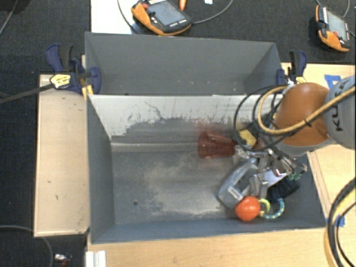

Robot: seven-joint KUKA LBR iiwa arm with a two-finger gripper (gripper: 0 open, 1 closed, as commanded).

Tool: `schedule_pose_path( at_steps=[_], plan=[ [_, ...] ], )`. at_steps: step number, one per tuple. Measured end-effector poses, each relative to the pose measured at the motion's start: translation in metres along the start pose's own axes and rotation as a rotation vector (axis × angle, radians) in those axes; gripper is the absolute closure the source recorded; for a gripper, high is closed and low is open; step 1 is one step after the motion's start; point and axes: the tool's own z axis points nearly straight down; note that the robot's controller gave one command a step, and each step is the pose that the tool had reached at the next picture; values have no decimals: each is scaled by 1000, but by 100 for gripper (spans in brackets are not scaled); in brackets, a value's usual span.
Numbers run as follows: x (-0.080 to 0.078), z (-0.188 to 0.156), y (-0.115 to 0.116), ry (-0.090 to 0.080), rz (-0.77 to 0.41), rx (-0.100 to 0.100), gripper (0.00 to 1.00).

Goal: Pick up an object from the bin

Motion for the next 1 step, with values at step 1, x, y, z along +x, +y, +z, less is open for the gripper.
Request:
schedule_pose_path(
  at_steps=[1],
  plan=[
    [5,-47,-6,-24,-25,16,0]
  ],
)
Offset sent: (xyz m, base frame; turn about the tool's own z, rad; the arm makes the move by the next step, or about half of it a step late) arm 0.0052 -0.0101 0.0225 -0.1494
